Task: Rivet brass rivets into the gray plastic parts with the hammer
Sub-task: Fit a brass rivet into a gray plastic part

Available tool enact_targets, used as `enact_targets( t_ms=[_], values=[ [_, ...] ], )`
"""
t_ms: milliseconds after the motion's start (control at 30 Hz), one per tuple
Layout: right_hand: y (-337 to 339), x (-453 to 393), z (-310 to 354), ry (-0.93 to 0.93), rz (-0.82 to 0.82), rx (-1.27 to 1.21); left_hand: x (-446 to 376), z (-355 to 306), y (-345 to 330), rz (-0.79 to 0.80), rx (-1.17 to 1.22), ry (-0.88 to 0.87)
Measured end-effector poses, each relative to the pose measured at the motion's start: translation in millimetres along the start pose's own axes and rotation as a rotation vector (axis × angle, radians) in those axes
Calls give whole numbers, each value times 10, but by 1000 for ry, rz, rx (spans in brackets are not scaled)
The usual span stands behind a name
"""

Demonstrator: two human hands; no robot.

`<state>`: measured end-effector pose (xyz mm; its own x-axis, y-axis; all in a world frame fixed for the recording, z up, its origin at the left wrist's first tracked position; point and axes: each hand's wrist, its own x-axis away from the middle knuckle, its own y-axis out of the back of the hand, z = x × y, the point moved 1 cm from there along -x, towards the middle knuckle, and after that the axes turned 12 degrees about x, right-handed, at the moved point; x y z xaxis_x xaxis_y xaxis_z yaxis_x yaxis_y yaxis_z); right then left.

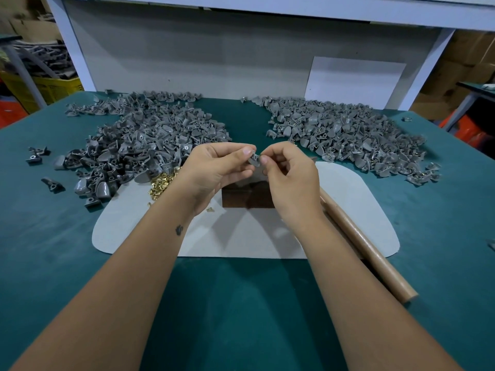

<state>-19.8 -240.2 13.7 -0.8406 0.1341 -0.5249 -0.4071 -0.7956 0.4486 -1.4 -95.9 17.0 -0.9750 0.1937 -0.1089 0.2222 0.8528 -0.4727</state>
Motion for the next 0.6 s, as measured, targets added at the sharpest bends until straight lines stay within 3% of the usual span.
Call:
enact_targets(
  t_ms=[133, 600],
  values=[
    [-7, -4, -6, -20, 1, 4, 13, -4, 40, 76, -24, -2],
    [12, -3, 34, -85, 25, -83, 7, 47, 12, 64, -112, -84]
  ],
)
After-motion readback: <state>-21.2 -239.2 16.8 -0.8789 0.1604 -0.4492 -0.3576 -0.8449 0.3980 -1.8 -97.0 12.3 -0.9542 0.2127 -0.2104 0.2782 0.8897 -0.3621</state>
